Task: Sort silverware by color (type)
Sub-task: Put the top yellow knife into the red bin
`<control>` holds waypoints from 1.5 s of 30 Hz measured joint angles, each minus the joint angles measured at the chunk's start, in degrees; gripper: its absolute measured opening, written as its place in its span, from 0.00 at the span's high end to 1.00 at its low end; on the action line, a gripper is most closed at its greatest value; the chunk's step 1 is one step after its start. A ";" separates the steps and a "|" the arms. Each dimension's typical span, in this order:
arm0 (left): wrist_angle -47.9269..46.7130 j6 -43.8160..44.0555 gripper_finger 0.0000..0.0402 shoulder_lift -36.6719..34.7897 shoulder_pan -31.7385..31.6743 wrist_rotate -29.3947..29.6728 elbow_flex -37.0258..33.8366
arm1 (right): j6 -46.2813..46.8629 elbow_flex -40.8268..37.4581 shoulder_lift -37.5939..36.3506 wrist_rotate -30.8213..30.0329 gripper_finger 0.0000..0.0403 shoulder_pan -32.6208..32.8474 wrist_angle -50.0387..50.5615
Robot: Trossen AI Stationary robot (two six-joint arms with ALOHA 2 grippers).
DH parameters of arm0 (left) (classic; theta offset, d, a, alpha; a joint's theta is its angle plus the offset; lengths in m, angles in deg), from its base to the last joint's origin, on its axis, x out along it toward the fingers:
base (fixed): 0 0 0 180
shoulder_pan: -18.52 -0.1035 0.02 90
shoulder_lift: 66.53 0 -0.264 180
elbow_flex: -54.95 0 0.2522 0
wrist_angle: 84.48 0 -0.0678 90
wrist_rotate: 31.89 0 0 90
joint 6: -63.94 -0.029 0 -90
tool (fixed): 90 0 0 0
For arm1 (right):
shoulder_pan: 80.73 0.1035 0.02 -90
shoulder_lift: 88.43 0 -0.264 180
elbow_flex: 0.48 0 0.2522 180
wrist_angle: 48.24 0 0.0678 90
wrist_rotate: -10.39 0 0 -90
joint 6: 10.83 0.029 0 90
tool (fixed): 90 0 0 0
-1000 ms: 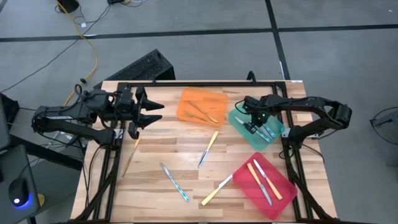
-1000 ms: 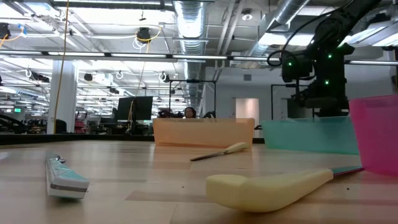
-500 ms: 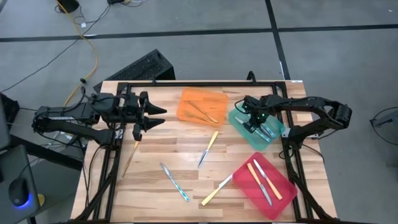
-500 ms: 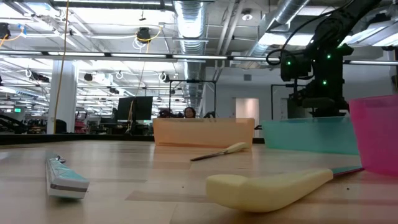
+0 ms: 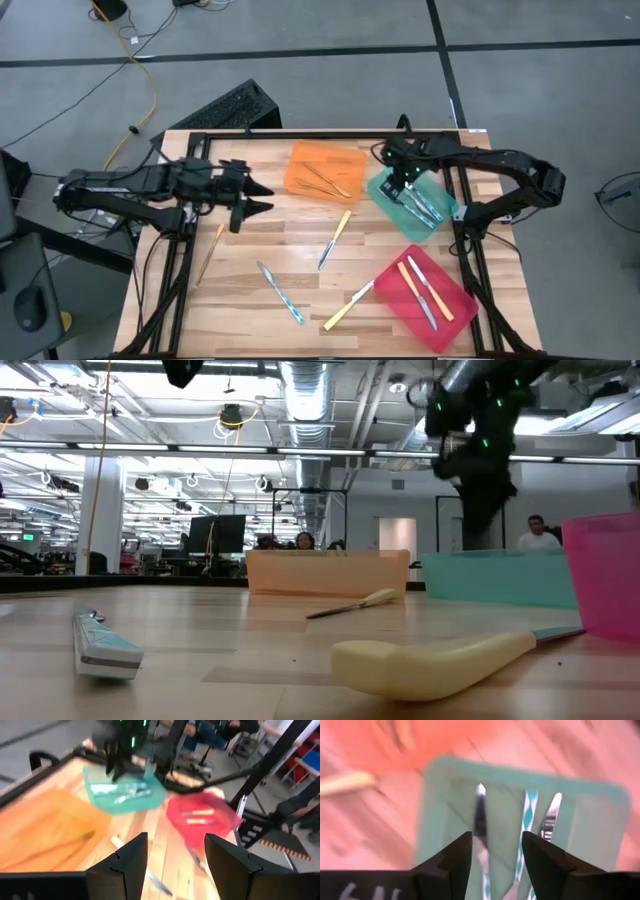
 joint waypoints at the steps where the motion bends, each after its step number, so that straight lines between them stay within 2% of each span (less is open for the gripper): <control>1: -0.12 0.08 0.56 0.99 0.14 -0.18 0.00 | 0.01 2.16 0.00 0.45 0.53 0.49 0.95; 6: -0.16 -0.74 0.56 7.83 1.48 0.40 0.00 | 0.05 16.17 -0.46 7.44 0.53 3.79 4.38; 9: 0.04 -1.69 0.56 13.17 2.65 3.34 0.00 | 0.45 27.75 -0.42 7.86 0.53 6.33 10.29; 12: 1.53 -2.03 0.56 18.31 2.83 8.63 0.00 | 2.10 41.31 -0.46 5.19 0.54 9.02 16.83; 15: 5.81 -0.16 0.56 23.29 2.72 13.50 0.00 | 4.64 53.88 -0.55 -0.16 0.54 12.22 22.76; 20: 16.28 2.06 0.56 32.07 4.14 13.78 0.00 | 8.12 67.63 -1.06 -12.68 0.54 19.75 29.44; 23: 21.70 3.77 0.56 37.50 5.45 15.19 0.00 | 9.76 71.16 -1.95 -17.69 0.54 24.45 31.49; 27: 27.44 6.09 0.56 44.07 6.60 16.62 0.00 | 12.86 71.65 -3.81 -21.12 0.54 28.76 33.21; 37: 35.44 11.50 0.56 55.40 9.20 25.71 0.55 | 13.72 71.46 -4.44 -23.38 0.54 33.26 35.64; 45: 33.94 8.63 0.56 61.77 10.48 29.63 8.66 | 13.16 70.78 -4.48 -23.12 0.54 33.42 35.52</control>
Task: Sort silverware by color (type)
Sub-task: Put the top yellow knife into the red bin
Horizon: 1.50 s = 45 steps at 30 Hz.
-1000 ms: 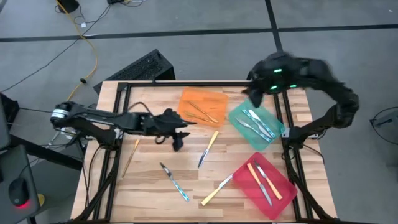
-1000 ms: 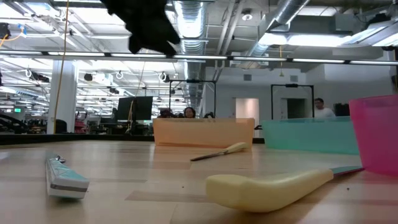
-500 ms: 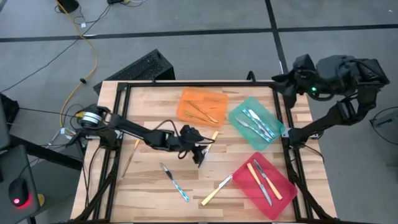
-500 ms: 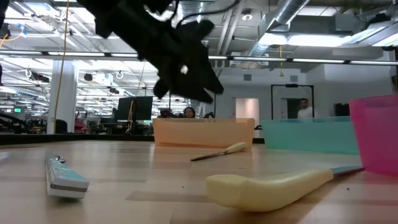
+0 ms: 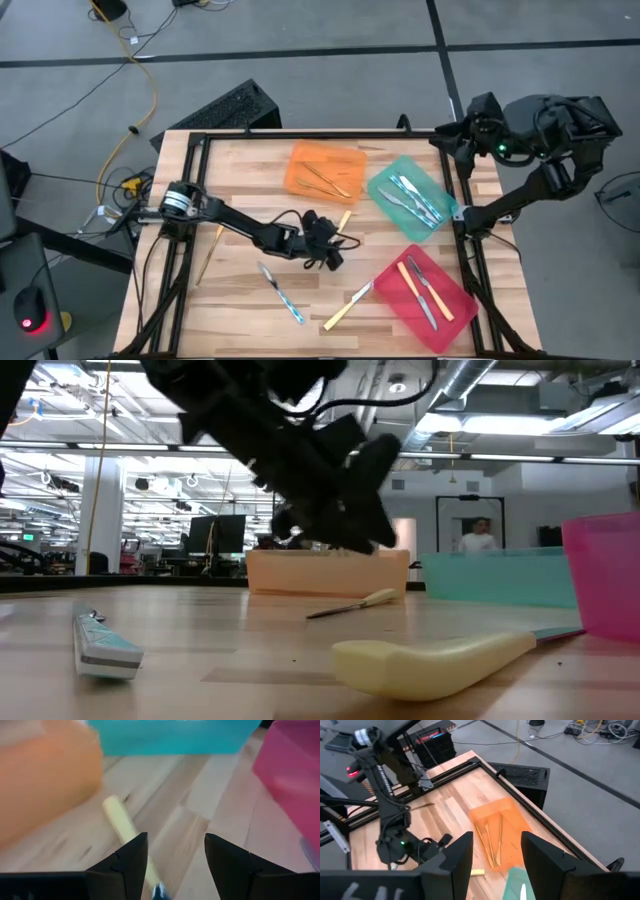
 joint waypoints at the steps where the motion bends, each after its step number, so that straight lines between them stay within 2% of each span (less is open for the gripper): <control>1: -0.78 -0.98 0.56 0.88 0.06 0.80 1.47 | 0.00 0.00 -0.02 0.08 0.54 0.38 0.02; 8: -9.41 -0.90 0.56 7.93 -0.30 7.80 9.42 | -0.02 0.00 0.00 0.19 0.54 3.94 -0.02; 13: -9.61 3.78 0.56 12.63 -0.57 6.44 11.16 | 0.10 0.00 0.00 0.30 0.54 5.60 -0.03; 14: -9.90 5.74 0.56 13.09 -0.62 4.45 11.32 | 0.50 0.00 0.00 0.35 0.54 5.93 -0.02; 16: -11.36 8.68 0.56 13.55 -0.48 5.12 11.35 | 1.31 0.00 -0.02 0.37 0.54 6.61 -0.02; 19: -14.61 12.76 0.56 13.38 -0.59 4.70 11.52 | 1.87 0.00 -0.03 0.33 0.54 8.03 0.10; 22: -15.95 12.97 0.60 13.42 -0.68 5.18 11.45 | 1.61 0.00 -0.02 0.20 0.54 9.33 0.13; 25: -16.91 13.60 0.70 13.39 -0.83 3.57 11.37 | 1.47 0.00 0.00 -1.25 0.54 9.79 0.14; 30: -18.63 15.43 0.94 13.25 -1.11 1.90 11.32 | 1.91 0.00 0.00 -1.41 0.54 9.94 0.01; 37: -18.44 15.01 0.95 11.17 -1.10 0.43 11.03 | 1.88 0.00 0.00 -1.34 0.54 9.96 1.32; 41: -20.47 13.04 0.95 7.54 -1.01 -1.79 10.62 | 1.90 0.00 -0.03 -1.17 0.54 11.27 2.10; 45: -20.04 9.90 0.95 2.32 -0.83 0.17 10.69 | 2.07 -0.04 -0.45 -1.27 0.54 14.04 2.12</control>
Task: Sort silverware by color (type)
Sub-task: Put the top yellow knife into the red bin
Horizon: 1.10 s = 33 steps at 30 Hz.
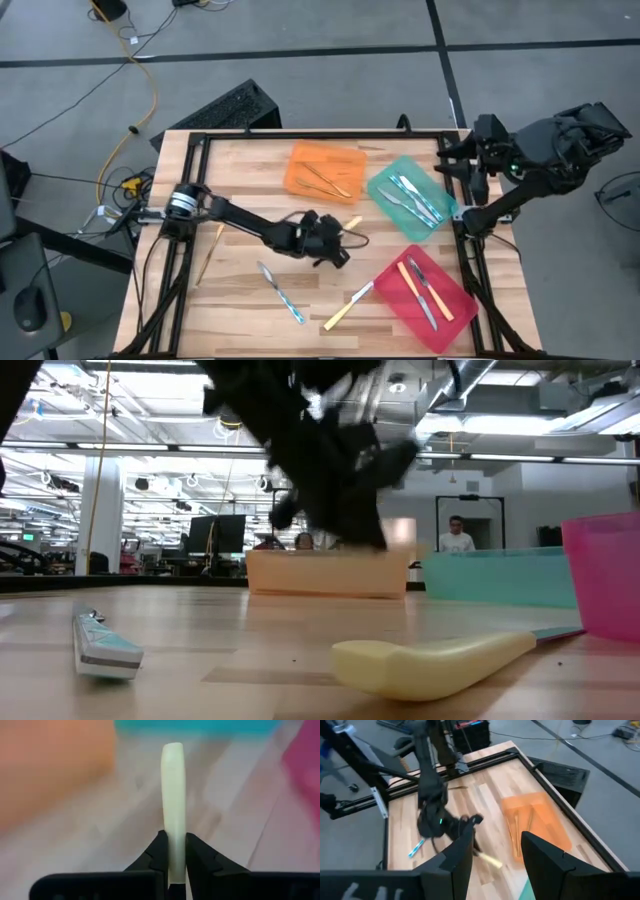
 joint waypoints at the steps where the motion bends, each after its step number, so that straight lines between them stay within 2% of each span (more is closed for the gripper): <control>1: 0.28 -0.66 0.95 -1.40 -0.05 0.94 0.07 | 0.03 0.00 -0.07 -0.13 0.54 0.71 0.01; 6: 1.08 -4.02 0.95 -8.41 1.08 7.13 0.11 | -1.69 -1.31 -0.82 -1.62 0.54 6.42 0.03; 10: 5.07 -9.28 0.95 -14.89 2.27 13.59 0.18 | -3.18 -6.58 -2.25 -3.15 0.54 12.27 -0.11; 14: 13.21 -18.04 0.95 -19.64 3.57 16.00 0.20 | -1.19 -15.54 -4.62 -9.93 0.54 17.84 -3.39; 17: 21.04 -24.75 0.95 -22.19 4.88 15.88 0.26 | -0.73 -23.55 -6.95 -15.78 0.54 21.35 -9.78; 20: 29.68 -32.19 0.95 -22.85 6.12 13.68 0.31 | -1.80 -31.94 -9.67 -20.01 0.54 23.84 -20.78; 24: 38.50 -38.30 0.95 -22.81 7.21 7.43 0.29 | -12.50 -43.24 -11.71 -22.64 0.54 23.84 -44.78; 29: 43.96 -42.14 0.95 -22.81 8.19 5.32 0.31 | -25.21 -53.22 -12.51 -17.69 0.54 22.12 -72.50; 33: 48.47 -43.81 0.95 -22.52 8.19 -0.32 0.33 | -27.60 -55.58 -11.39 -10.67 0.53 18.70 -82.62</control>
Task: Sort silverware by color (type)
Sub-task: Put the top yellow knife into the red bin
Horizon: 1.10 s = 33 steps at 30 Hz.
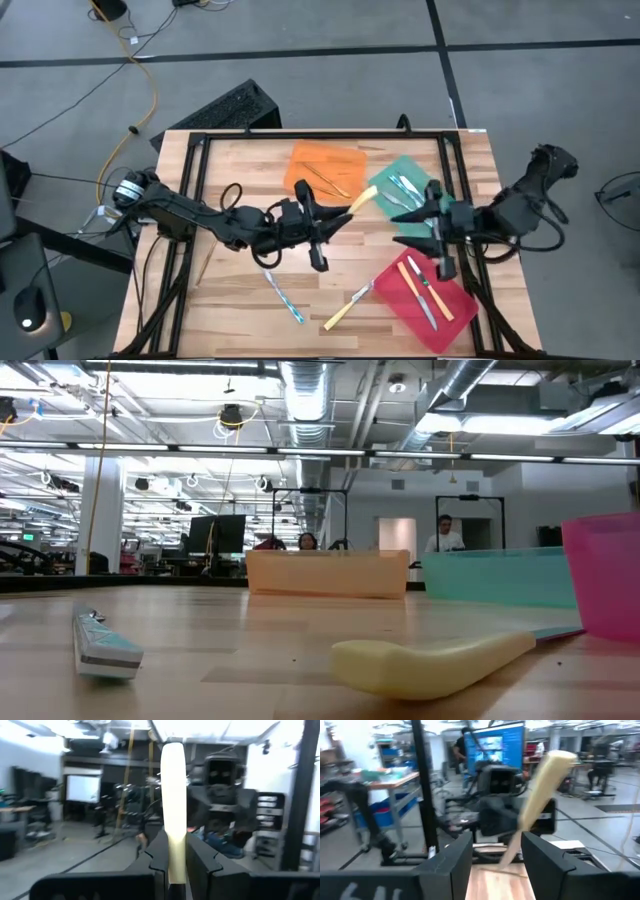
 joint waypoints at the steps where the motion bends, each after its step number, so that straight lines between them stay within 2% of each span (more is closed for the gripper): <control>1: 0.74 -0.50 0.95 0.14 0.00 -0.85 0.00 | 0.22 -0.01 0.64 0.53 0.52 -1.25 -1.04; 4: 1.77 -0.95 0.95 0.21 0.01 -2.75 -0.02 | 0.84 -0.03 2.03 2.20 0.48 -4.43 -3.08; 9: 2.73 -2.26 0.95 0.18 0.44 -3.03 -0.02 | 0.91 -0.03 3.23 11.85 0.38 -8.62 -7.00; 11: 2.76 -1.81 0.95 0.17 0.33 -3.48 -0.02 | 1.27 -0.01 4.03 13.19 0.36 -9.77 -7.42; 16: 2.80 -2.22 0.95 0.17 0.08 -4.68 -0.02 | 1.47 -0.03 5.90 14.04 0.35 -12.42 -8.02; 20: 1.75 -2.69 0.95 0.17 0.02 -5.94 -0.02 | 1.55 -0.03 6.25 17.22 0.35 -13.84 -9.01; 26: 1.40 -2.89 0.95 0.17 -0.22 -6.25 -0.02 | 0.48 -0.03 6.23 17.51 0.35 -15.53 -9.34; 33: 0.77 -0.25 0.95 0.15 -1.57 -5.79 -0.02 | 0.60 -0.03 6.15 22.67 0.35 -18.62 -9.64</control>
